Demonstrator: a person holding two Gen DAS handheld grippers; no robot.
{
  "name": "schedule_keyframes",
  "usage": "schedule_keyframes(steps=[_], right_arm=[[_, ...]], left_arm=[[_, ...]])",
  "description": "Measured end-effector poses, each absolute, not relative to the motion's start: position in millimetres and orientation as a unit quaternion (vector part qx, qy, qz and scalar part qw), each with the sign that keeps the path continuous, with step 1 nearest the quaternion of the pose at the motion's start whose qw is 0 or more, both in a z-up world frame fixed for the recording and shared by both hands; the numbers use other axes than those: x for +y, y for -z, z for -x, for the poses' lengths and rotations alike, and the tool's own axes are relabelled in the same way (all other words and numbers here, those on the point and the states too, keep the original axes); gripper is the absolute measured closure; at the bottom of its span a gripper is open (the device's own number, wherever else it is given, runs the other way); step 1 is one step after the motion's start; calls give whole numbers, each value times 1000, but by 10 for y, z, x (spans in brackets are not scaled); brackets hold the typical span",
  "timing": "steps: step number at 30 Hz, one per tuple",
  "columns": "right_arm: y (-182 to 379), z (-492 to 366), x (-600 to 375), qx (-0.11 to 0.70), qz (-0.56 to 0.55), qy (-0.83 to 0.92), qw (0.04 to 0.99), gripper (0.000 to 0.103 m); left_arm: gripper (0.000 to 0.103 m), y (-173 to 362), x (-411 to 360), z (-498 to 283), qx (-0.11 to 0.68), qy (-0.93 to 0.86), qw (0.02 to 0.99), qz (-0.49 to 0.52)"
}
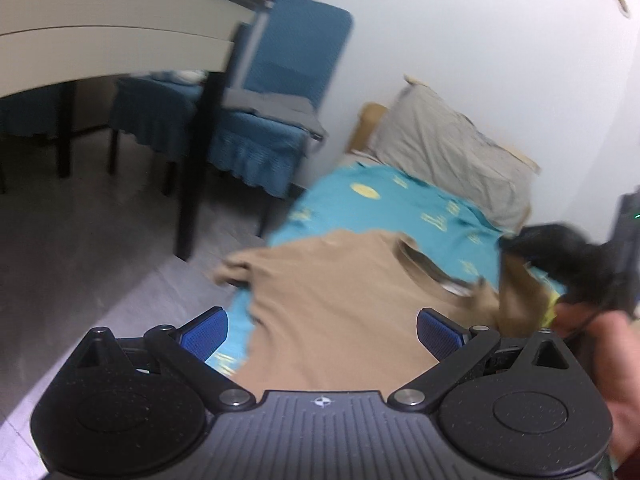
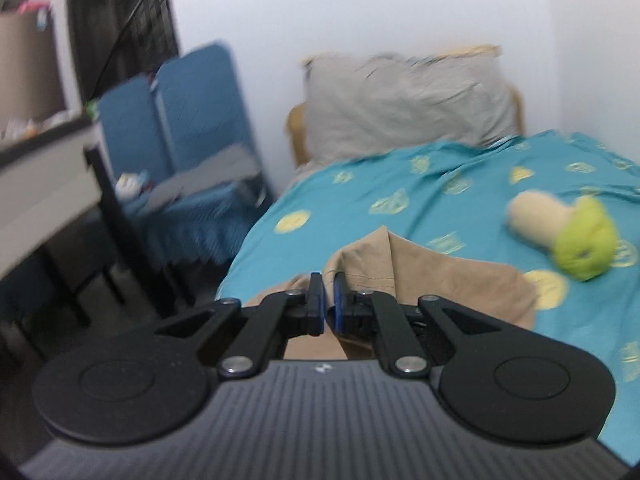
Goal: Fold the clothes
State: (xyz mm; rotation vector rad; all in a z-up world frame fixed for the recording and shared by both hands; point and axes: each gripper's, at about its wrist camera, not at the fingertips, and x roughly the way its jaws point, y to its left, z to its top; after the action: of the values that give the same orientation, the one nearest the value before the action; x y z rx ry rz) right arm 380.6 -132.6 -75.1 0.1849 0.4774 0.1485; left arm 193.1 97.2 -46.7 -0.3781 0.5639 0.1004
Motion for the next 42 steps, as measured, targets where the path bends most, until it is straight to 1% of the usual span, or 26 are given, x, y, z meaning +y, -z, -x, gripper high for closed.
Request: schedule_keyframes(steps=[2, 5, 8, 12, 13, 14, 15, 16, 17, 19, 25, 28, 30, 34, 36, 39, 41, 42], right_arm=[[941, -3964, -1073, 258, -78, -83, 959, 95], [1266, -4110, -958, 289, -74, -81, 951, 95], [1444, -4120, -1007, 294, -61, -82, 950, 94], [1350, -3991, -1245, 297, -115, -79, 945, 91], [1300, -3961, -1297, 299, -122, -79, 943, 87], [1223, -3879, -1346, 295, -123, -79, 944, 70], [1147, -3795, -1397, 291, -124, -81, 945, 58], [1067, -3684, -1455, 282, -124, -87, 947, 28], [973, -3535, -1503, 273, -123, -93, 950, 8], [784, -3235, -1600, 255, -120, -105, 954, 0], [274, -2139, -1957, 252, -134, -118, 951, 0], [118, -1553, -2182, 242, -148, -115, 952, 0], [99, -1221, -2371, 234, -163, -106, 953, 0], [235, -763, -2783, 213, -202, -54, 954, 0], [289, -728, -2964, 228, -218, -30, 949, 0], [277, -760, -3196, 220, -236, -6, 947, 0], [279, -764, -3337, 211, -257, 3, 943, 0], [289, -761, -3402, 206, -268, 3, 941, 0]], left_arm=[[1, 497, 1064, -1946, 281, -57, 939, 192], [1, 587, 1146, -1994, 295, -61, 933, 198], [1, 664, 1161, -2047, 307, -59, 929, 198], [1, 737, 1090, -2100, 318, -43, 927, 195], [1, 743, 1058, -2101, 319, -40, 927, 192], [1, 738, 1021, -2091, 319, -36, 929, 187], [1, 730, 981, -2076, 317, -31, 930, 181], [1, 722, 940, -2061, 315, -27, 932, 175], [1, 711, 899, -2042, 315, -22, 934, 169], [1, 673, 817, -1982, 312, -8, 938, 154], [1, 584, 557, -1739, 310, 36, 941, 132], [1, 568, 401, -1574, 315, 66, 940, 114], [2, 575, 299, -1473, 327, 94, 933, 118], [6, 613, 27, -1285, 361, 165, 907, 138], [9, 670, -144, -1205, 376, 203, 892, 146], [18, 838, -425, -1108, 408, 256, 861, 165], [26, 990, -601, -1059, 437, 283, 835, 177], [28, 1071, -688, -1031, 453, 296, 823, 175]])
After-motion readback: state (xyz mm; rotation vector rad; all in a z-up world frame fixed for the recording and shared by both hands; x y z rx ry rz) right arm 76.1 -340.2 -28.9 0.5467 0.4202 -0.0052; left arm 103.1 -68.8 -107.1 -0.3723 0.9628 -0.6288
